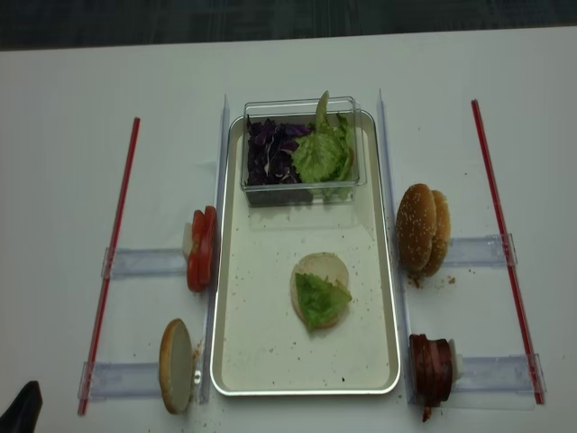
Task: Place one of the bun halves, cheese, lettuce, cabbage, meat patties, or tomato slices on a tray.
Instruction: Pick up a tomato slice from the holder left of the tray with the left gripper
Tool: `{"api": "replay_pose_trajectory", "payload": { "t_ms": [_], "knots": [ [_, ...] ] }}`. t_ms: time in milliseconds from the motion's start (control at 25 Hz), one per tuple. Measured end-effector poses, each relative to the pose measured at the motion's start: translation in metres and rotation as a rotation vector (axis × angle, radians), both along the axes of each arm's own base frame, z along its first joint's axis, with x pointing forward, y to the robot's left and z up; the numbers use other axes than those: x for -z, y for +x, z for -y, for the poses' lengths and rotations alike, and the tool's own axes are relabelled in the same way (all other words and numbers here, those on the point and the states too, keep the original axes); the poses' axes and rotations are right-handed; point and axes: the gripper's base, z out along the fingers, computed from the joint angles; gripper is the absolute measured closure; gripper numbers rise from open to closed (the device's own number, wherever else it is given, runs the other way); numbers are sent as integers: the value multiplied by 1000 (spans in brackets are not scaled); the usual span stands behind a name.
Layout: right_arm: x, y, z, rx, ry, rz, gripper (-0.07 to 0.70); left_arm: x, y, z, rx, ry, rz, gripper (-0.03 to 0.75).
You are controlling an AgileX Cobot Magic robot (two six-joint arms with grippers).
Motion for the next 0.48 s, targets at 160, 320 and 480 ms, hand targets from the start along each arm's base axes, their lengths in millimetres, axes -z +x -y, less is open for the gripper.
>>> {"api": "replay_pose_trajectory", "payload": {
  "t_ms": [160, 320, 480],
  "knots": [
    [0, 0, 0, 0, 0, 0, 197, 0, 0, 0, 0, 0, 0, 170],
    [0, 0, 0, 0, 0, 0, 203, 0, 0, 0, 0, 0, 0, 170],
    [0, 0, 0, 0, 0, 0, 204, 0, 0, 0, 0, 0, 0, 170]
  ]
}}
